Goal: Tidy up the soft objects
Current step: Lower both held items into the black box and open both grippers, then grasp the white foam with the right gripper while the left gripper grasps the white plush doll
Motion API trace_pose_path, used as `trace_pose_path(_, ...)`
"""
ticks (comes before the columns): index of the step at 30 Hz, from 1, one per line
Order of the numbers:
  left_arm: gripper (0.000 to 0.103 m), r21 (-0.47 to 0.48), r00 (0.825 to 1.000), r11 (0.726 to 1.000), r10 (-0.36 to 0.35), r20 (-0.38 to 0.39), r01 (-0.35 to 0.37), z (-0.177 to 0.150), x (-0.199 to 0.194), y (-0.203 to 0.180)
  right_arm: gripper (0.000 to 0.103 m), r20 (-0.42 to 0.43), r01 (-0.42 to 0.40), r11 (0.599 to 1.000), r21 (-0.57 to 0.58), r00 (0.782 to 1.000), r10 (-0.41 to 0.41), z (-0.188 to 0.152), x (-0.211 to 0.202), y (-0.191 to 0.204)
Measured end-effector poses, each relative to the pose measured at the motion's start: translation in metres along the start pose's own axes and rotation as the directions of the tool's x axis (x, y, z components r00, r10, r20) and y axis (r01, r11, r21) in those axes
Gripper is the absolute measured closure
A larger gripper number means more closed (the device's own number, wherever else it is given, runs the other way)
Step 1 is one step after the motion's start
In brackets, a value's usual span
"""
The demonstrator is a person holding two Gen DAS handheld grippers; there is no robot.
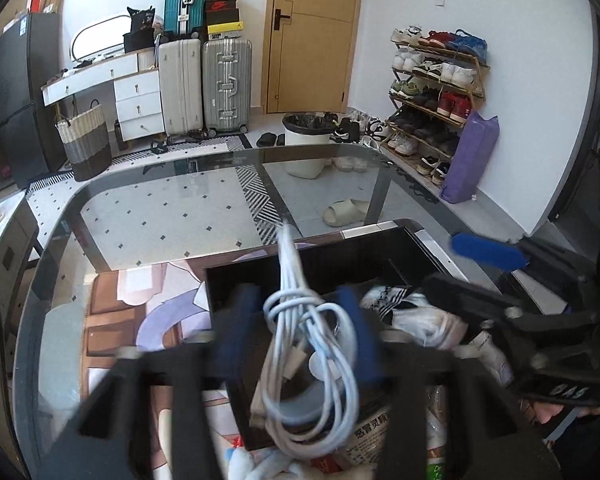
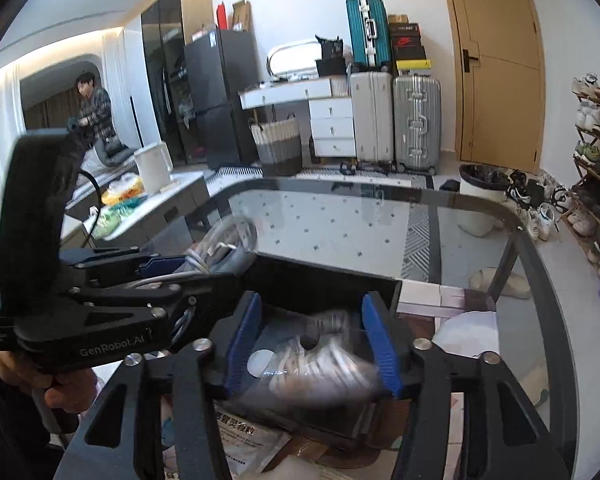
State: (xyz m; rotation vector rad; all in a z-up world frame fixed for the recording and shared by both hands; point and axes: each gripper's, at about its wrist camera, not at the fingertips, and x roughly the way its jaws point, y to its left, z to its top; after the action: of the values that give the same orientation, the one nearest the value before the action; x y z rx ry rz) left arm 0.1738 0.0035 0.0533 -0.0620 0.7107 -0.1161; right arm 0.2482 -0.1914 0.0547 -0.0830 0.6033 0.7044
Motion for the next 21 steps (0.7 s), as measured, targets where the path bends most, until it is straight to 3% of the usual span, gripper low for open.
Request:
trace_pose_path(2, 0.023, 0.004, 1.000, 1.000, 0.000, 0.018, 0.000, -0.001, -0.006, -0.001, 0.031, 0.019, 0.006, 1.000, 0.014, 1.000, -0.007, -0.002, -0.010, -0.003)
trace_pose_path(5, 0.002, 0.008, 0.998, 1.000, 0.006, 0.058, -0.006, -0.006, -0.020, -0.004, 0.009, 0.031, -0.002, 0.999, 0.043, 1.000, 0.001, -0.007, -0.024, -0.008)
trace_pose_path(7, 0.000, 0.011, 0.998, 1.000, 0.009, 0.069, -0.009, -0.008, -0.027, -0.005, 0.001, 0.038, 0.003, 0.999, 0.039, 0.999, -0.005, -0.012, -0.033, -0.007)
trace_pose_path(12, 0.000, 0.028, 0.996, 0.999, 0.035, 0.084, -0.037, -0.028, -0.048, -0.001, 0.001, 0.034, 0.045, 0.998, 0.046, 0.998, -0.047, -0.032, -0.053, -0.007)
trace_pose_path(21, 0.000, -0.031, 0.994, 0.997, 0.067, 0.085, -0.065, -0.069, -0.067, 0.014, 0.001, -0.017, 0.052, 0.997, 0.052, 0.999, -0.051, -0.066, -0.069, 0.001)
